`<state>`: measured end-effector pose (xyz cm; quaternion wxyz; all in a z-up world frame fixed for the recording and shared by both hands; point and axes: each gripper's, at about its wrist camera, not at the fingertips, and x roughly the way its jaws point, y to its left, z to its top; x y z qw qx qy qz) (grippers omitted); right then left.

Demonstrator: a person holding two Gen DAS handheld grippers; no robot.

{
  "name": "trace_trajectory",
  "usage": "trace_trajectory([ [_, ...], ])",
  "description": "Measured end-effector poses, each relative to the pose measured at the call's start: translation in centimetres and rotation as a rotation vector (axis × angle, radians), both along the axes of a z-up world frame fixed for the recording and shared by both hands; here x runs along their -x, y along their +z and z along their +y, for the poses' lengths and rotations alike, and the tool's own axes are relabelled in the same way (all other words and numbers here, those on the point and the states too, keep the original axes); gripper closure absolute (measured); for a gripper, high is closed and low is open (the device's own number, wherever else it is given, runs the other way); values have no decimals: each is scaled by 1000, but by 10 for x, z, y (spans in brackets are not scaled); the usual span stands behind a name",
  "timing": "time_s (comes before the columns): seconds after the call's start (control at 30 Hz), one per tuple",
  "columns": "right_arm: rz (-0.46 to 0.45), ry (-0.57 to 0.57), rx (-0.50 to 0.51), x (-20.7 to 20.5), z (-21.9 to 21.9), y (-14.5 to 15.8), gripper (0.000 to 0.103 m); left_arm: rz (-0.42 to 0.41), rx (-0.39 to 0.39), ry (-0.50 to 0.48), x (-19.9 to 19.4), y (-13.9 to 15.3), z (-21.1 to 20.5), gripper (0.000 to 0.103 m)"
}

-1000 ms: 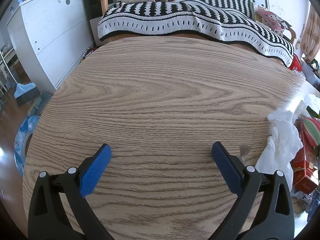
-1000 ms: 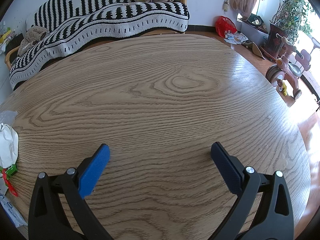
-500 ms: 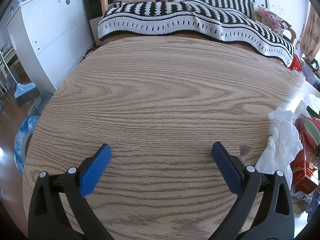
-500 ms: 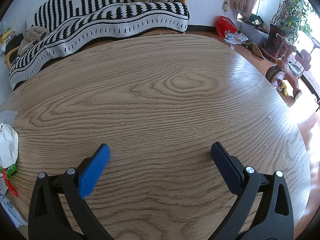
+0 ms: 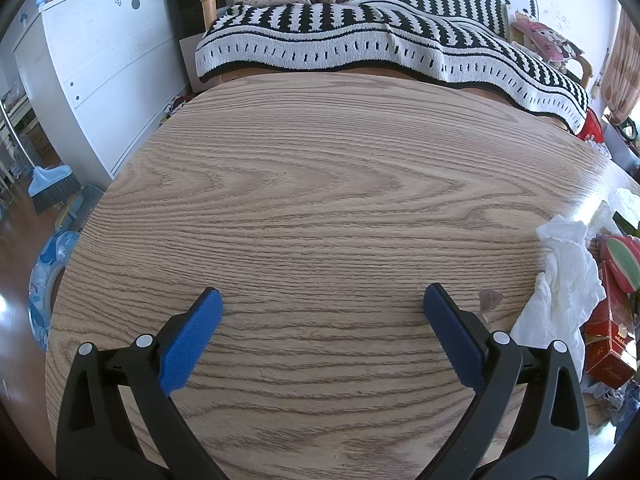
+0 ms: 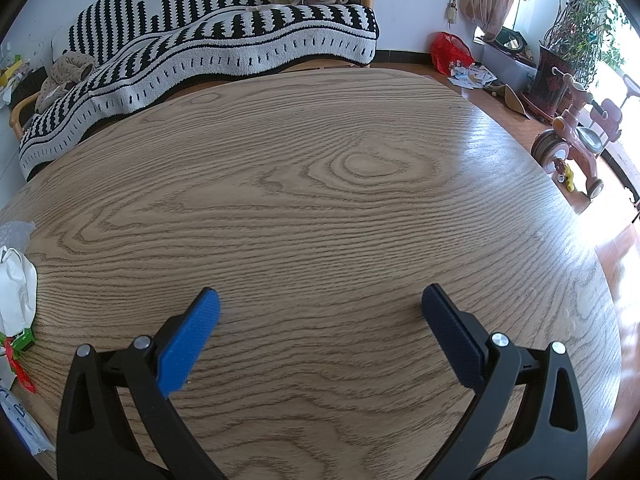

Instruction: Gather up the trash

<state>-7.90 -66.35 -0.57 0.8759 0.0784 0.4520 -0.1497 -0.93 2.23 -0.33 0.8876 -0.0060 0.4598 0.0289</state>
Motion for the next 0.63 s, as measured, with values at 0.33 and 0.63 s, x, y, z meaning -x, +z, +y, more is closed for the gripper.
trace_trajectory([
  [0.33, 0, 0, 0, 0, 0, -1, 5, 0, -1, 0, 0, 0, 0, 6],
  [0.63, 0, 0, 0, 1, 0, 1, 5, 0, -1, 0, 0, 0, 0, 6],
])
